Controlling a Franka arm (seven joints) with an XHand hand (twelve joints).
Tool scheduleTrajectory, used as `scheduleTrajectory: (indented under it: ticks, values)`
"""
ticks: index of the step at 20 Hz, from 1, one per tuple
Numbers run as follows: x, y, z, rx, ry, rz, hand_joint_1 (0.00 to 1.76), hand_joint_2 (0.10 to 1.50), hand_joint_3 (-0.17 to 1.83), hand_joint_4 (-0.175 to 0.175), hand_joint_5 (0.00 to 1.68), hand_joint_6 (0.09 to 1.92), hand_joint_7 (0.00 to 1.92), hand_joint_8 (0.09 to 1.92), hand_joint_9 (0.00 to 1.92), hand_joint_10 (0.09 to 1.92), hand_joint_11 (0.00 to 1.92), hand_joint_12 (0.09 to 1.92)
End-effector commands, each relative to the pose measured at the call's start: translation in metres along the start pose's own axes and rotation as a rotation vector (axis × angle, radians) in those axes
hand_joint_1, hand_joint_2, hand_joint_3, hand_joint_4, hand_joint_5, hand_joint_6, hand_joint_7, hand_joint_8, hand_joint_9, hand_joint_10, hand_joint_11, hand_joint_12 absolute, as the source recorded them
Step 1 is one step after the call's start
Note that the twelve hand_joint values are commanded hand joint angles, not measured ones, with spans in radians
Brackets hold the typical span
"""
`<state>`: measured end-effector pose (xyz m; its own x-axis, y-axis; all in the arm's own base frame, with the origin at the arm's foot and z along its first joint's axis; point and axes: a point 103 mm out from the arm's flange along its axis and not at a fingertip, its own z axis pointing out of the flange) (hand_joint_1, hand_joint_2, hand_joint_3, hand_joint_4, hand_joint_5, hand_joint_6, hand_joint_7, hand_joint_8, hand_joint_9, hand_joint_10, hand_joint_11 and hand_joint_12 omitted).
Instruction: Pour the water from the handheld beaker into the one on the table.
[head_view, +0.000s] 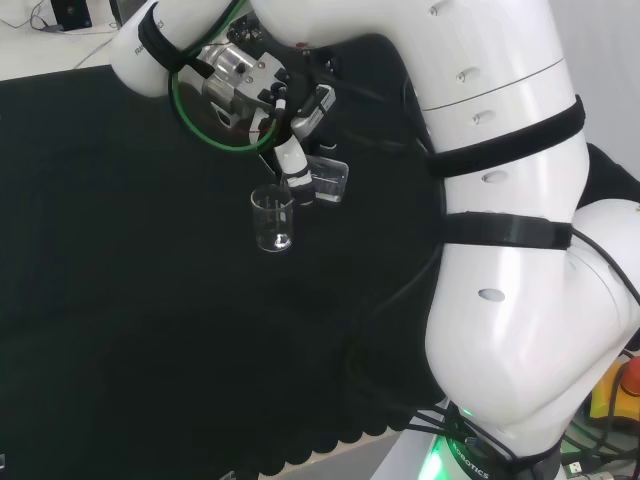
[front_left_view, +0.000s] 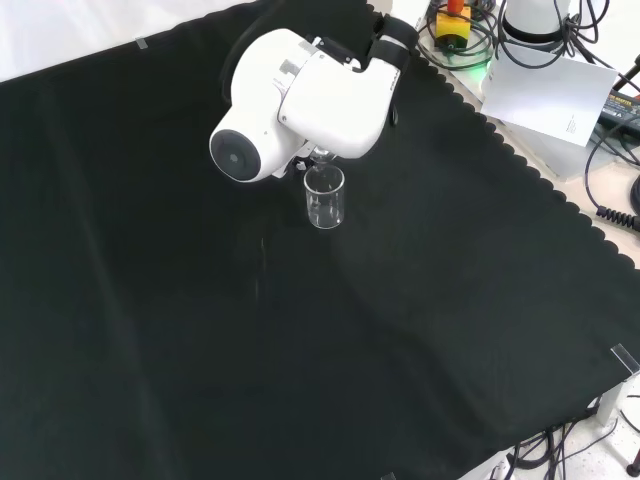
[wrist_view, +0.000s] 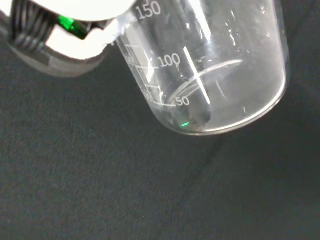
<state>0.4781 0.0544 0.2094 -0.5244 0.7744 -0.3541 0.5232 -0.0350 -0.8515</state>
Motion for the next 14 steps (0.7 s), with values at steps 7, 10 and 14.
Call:
scheduleTrajectory:
  ticks: [7,10,14]
  values:
    - [0.0090,-0.0034,-0.0080,0.063,-0.037,0.028,1.12,0.73,0.56,0.142,1.21,0.74,1.59,0.56,1.84,0.09,1.68,0.46]
    - [0.0109,-0.0032,-0.0099,0.077,-0.041,0.036,1.12,0.73,0.56,0.143,1.21,0.74,1.59,0.57,1.84,0.09,1.68,0.46]
    - [0.0105,-0.0050,-0.0092,0.074,-0.039,0.039,1.12,0.73,0.56,0.143,1.21,0.74,1.59,0.57,1.84,0.09,1.67,0.46]
